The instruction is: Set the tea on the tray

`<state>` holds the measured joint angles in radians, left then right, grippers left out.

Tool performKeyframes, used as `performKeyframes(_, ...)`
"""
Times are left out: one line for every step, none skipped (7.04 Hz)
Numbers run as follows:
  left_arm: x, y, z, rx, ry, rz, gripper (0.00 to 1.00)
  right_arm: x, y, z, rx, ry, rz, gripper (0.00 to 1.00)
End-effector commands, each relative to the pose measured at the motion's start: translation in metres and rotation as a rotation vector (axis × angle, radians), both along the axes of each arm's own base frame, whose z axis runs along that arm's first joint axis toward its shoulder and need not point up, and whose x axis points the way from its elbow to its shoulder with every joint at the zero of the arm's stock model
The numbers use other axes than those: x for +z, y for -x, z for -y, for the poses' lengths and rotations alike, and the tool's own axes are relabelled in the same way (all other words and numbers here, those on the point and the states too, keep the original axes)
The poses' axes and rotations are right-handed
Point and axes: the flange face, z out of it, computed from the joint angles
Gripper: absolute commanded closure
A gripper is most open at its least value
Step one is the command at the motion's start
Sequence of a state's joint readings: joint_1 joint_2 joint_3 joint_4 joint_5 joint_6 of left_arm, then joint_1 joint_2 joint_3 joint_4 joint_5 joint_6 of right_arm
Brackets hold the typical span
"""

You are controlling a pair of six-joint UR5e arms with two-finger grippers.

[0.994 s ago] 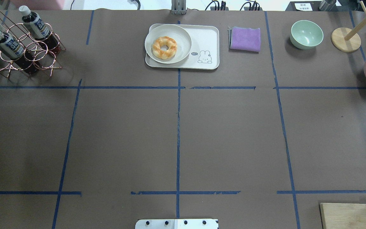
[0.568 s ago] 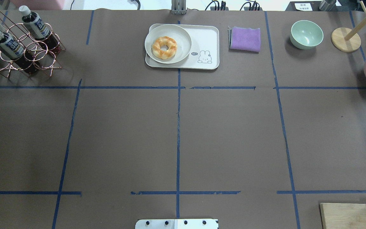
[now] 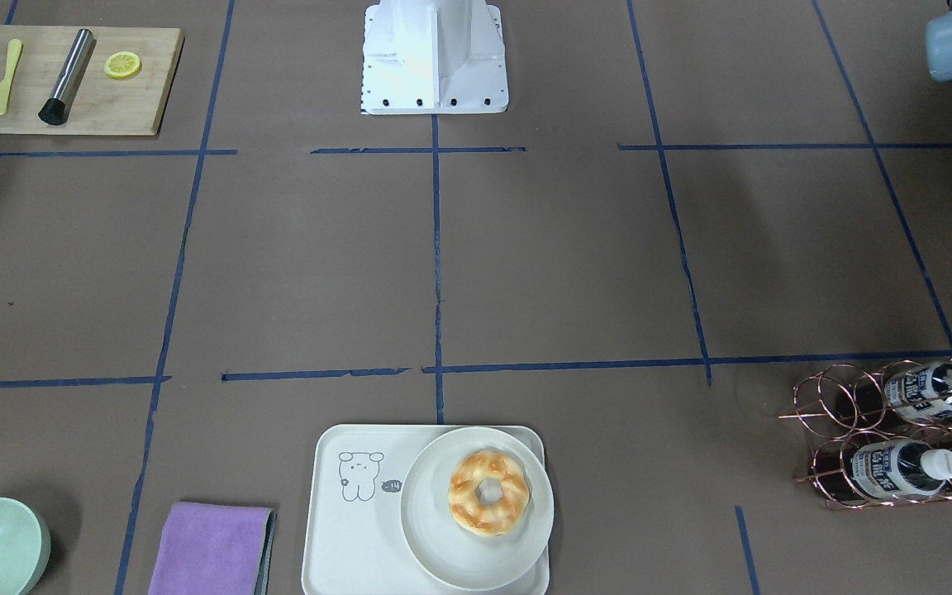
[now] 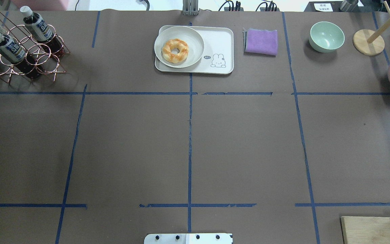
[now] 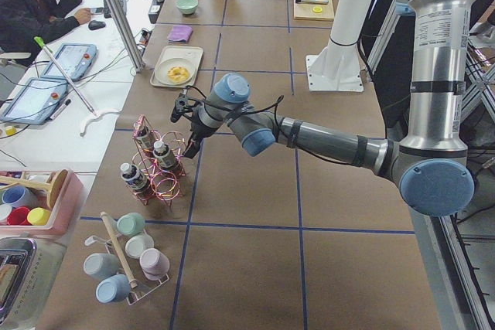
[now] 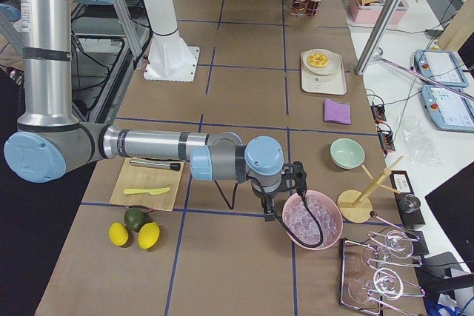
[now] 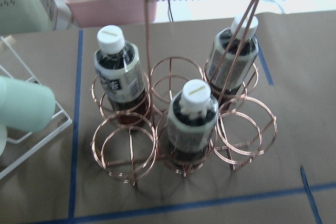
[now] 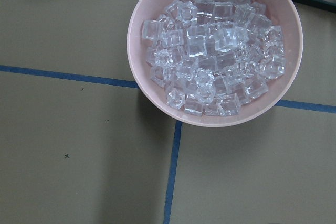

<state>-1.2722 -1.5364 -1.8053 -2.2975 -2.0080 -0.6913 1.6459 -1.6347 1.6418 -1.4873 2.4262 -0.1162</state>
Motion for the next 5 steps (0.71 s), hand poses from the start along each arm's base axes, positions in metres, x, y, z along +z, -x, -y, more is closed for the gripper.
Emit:
performKeyframes(-0.019,-0.017,0.026,-0.083,-0.053,-0.014,0.0,-0.009,-0.001,0.004,0.027,0.006,-0.012,0.0)
performKeyframes(-0.022,-0.017,0.041,-0.133,-0.087,0.001,0.0,-0.011,-0.002,0.006,0.039,0.017,-0.011,0.0)
performKeyframes(-0.007,-0.027,0.054,-0.152,-0.123,0.002,0.0,-0.009,-0.001,0.005,0.039,0.023,-0.006,0.0)
performKeyframes(0.012,-0.039,0.067,-0.181,-0.133,-0.021,0.0,-0.007,-0.001,0.005,0.04,0.028,-0.003,0.0)
performKeyframes(0.026,-0.058,0.07,-0.203,-0.156,-0.011,0.0,-0.007,-0.001,0.005,0.04,0.031,0.001,0.0)
